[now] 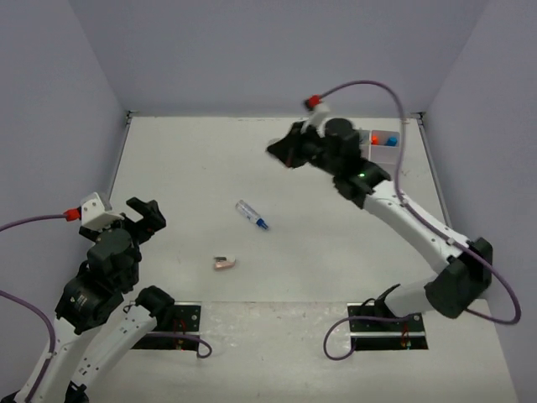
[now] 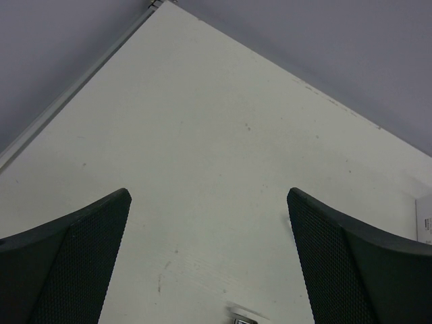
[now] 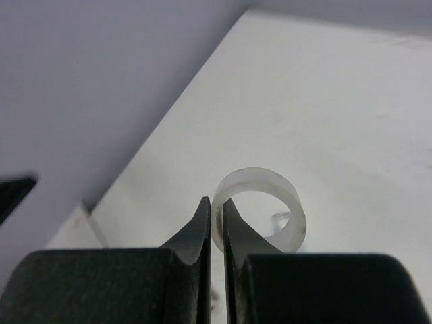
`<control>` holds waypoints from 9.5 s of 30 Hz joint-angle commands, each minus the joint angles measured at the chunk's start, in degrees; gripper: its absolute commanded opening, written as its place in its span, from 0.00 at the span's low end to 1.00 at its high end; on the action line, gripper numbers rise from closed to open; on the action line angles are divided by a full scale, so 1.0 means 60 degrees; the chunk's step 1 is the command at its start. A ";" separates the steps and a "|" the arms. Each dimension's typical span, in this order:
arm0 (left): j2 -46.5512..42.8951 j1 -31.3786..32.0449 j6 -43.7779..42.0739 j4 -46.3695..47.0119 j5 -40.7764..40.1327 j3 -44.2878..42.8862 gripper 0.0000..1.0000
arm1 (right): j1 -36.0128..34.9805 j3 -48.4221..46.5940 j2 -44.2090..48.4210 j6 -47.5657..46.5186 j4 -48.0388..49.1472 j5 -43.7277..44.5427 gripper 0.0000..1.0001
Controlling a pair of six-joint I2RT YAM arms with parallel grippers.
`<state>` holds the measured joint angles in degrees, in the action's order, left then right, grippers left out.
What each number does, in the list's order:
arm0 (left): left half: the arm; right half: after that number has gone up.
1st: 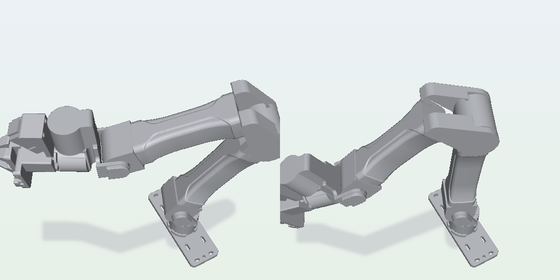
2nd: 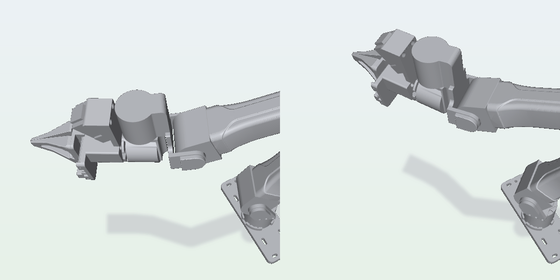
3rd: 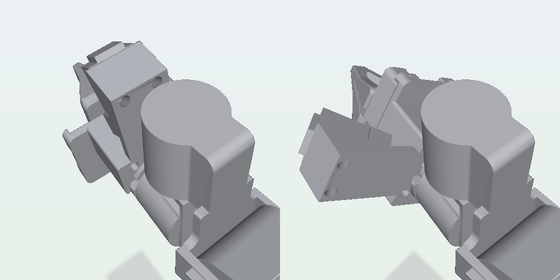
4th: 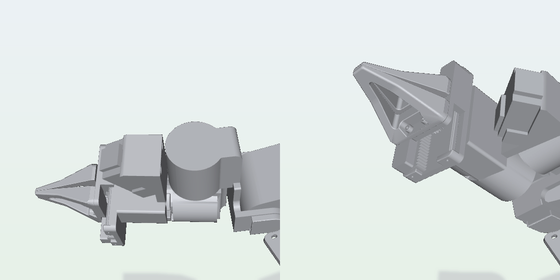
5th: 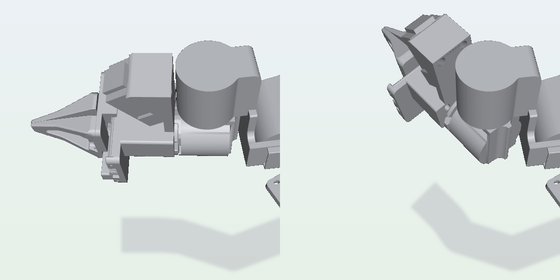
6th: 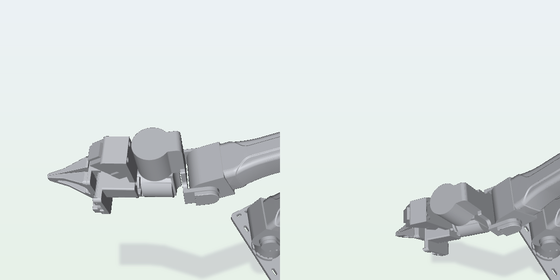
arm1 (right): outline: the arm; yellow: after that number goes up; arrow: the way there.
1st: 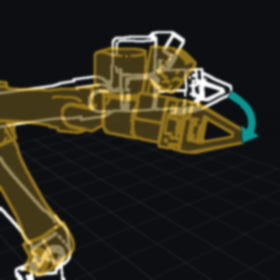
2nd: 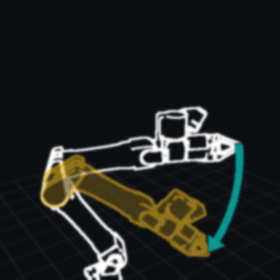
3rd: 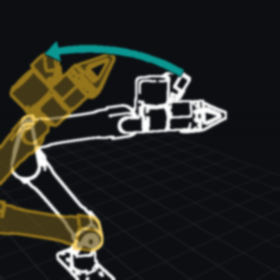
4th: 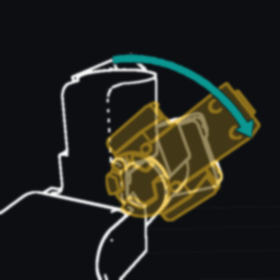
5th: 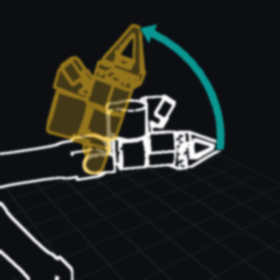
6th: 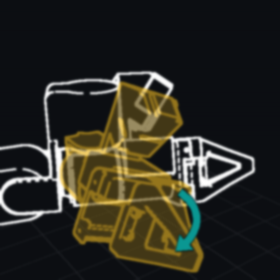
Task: Sort the stationery into containers
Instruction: Place the stationery in the storage box, then pick up the stationery from the center of the board, then place the stationery in the storage box, then pick up the stapler from the center of the board.
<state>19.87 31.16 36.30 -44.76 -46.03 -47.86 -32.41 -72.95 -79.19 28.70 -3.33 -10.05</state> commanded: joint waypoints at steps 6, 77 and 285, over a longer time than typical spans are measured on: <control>0.0124 -0.0052 -0.0461 0.0510 0.0238 0.0161 1.00 | 0.4495 0.4476 0.2231 0.3939 0.3682 0.4003 0.00; 0.0263 -0.0037 -0.1098 0.1016 0.1080 0.0300 1.00 | 0.7503 0.4746 -0.2622 0.4460 0.8077 -0.0515 0.60; 0.6521 0.2286 0.7062 -0.1058 0.4522 0.2022 1.00 | -0.0475 0.0427 0.0182 -0.0855 -0.4965 0.3453 0.69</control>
<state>58.48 43.91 74.24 -54.46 -20.62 -37.53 -29.84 -78.11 -79.41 21.05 -38.82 12.39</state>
